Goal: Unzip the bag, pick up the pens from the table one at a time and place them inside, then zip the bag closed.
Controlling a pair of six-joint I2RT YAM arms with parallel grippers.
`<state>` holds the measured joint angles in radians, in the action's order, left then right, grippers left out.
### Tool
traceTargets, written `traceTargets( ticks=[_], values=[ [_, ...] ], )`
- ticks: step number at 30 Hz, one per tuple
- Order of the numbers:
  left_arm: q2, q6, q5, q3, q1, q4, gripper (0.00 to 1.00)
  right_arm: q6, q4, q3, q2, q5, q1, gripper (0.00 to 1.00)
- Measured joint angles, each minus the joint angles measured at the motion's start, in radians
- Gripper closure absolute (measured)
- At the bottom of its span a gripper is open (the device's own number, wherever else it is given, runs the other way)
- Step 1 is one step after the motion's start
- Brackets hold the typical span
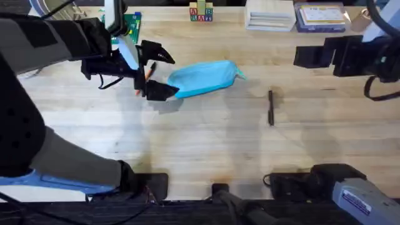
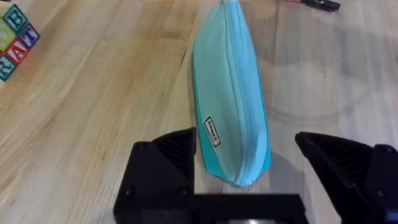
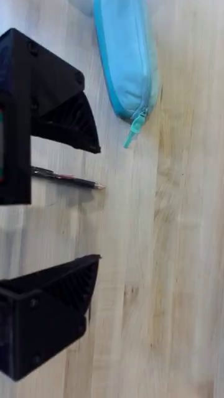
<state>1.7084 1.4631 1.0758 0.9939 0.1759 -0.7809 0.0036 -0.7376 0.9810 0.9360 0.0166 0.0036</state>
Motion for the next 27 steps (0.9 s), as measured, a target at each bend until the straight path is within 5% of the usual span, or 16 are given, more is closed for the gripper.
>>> traceTargets(
  ticks=[21, 27],
  values=[
    [0.0, 0.0, -0.034, 0.0, -0.014, -0.012, 0.031, 0.0, 0.0, 0.0, 0.0, 0.0, 0.0, 0.004],
    [0.0, 0.003, -0.041, 0.0, -0.014, -0.005, 0.917, 0.0, 0.0, 0.0, 0.0, 0.0, 0.0, 0.004]
  ],
)
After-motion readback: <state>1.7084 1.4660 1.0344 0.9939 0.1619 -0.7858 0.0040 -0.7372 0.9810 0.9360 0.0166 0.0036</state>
